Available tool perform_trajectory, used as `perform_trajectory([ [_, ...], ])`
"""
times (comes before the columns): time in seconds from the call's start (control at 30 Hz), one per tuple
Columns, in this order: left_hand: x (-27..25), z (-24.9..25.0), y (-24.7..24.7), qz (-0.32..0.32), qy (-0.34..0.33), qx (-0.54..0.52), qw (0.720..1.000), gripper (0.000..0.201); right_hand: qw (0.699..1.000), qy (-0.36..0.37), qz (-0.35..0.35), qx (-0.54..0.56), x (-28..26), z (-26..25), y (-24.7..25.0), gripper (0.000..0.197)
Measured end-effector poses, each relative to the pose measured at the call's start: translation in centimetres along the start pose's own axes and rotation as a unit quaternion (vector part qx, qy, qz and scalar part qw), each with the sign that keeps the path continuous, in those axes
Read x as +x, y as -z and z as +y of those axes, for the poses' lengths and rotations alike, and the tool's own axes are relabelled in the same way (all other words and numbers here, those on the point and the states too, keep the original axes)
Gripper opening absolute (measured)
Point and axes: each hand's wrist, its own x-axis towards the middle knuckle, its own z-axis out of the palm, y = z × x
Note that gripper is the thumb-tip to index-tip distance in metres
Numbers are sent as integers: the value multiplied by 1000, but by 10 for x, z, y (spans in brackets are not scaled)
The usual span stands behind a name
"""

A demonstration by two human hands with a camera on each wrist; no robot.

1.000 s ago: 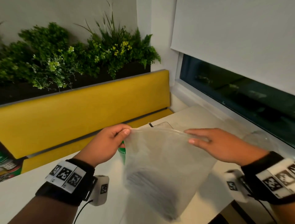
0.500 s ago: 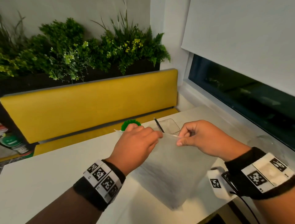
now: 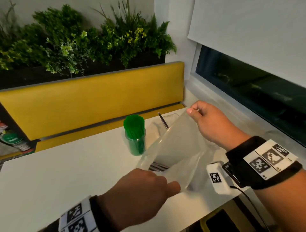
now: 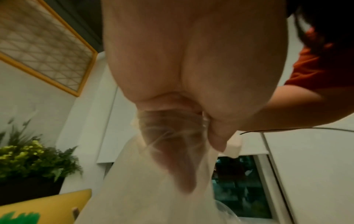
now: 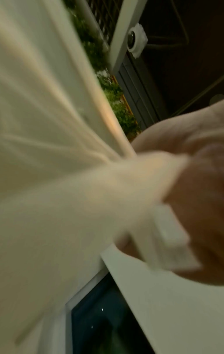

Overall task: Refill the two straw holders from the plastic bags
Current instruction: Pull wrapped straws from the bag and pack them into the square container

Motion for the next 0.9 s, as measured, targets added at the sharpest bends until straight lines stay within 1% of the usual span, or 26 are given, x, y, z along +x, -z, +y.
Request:
perform_trajectory([
  [0.07, -8, 9, -3, -2, -4, -9, 1000, 36, 999, 20, -3, -29, -6, -3, -7, 21],
  [0.13, -14, 15, -7, -2, 6, -18, 1000, 33, 999, 24, -4, -34, -17, -5, -12, 20],
  [0.2, -19, 17, -10, -27, 28, -36, 999, 30, 1000, 25, -8, -17, -32, -9, -14, 21],
  [0.23, -20, 15, -12, -47, 37, -22, 998, 31, 999, 19, -21, -15, -40, -11, -14, 24],
  [0.3, -26, 13, -11, -77, 52, -22, 995, 30, 993, -19, -94, -62, -57, -13, -13, 41],
  [0.33, -26, 14, -5, -72, 65, -8, 995, 26, 984, -39, -141, -105, -65, -13, -12, 49],
  [0.37, -24, 15, 0, -76, 80, -11, 994, 23, 971, -53, -179, -146, -69, -10, -13, 50],
  [0.4, -18, 16, 5, -70, 99, -47, 991, 29, 964, -63, -199, -162, -69, -5, -16, 38],
  [0.43, -10, 15, 9, -54, 117, -79, 989, 39, 964, -75, -202, -153, -68, 0, -19, 25],
  [0.47, -1, 15, 11, -28, 133, -93, 986, 46, 967, -86, -199, -135, -67, 2, -22, 18],
  [0.5, 12, 13, 11, -1, 142, -93, 986, 43, 972, -81, -186, -121, -63, 4, -26, 16],
  [0.53, 27, 11, 11, 28, 141, -81, 986, 32, 977, -62, -168, -116, -58, 5, -31, 15],
  [0.57, 45, 7, 9, 35, 138, -43, 989, 23, 980, -42, -152, -120, -54, 4, -35, 13],
  [0.6, 66, -1, 3, 7, 129, -5, 992, 25, 982, -27, -140, -125, -49, 4, -40, 14],
  [0.63, 89, -9, -8, -53, 131, 3, 990, 33, 982, -23, -138, -126, -43, 4, -44, 21],
  [0.67, 107, -14, -13, -109, 132, -11, 985, 38, 982, -25, -147, -116, -39, 5, -47, 30],
  [0.73, 138, -22, -29, -174, 119, -42, 977, 43, 979, -39, -182, -82, -33, 7, -50, 43],
  [0.77, 149, -26, -44, -221, 123, -49, 966, 43, 976, -40, -202, -64, -33, 9, -51, 47],
  [0.8, 153, -30, -61, -249, 130, -42, 959, 42, 975, -35, -217, -43, -33, 12, -52, 49],
  [0.83, 150, -33, -70, -260, 138, -38, 955, 41, 973, -31, -226, -17, -35, 14, -52, 49],
  [0.87, 147, -38, -86, -248, 147, -44, 957, 41, 973, -25, -228, 9, -37, 16, -52, 48],
  [0.9, 146, -39, -97, -250, 147, -50, 956, 42, 974, -16, -225, 26, -38, 18, -52, 46],
])
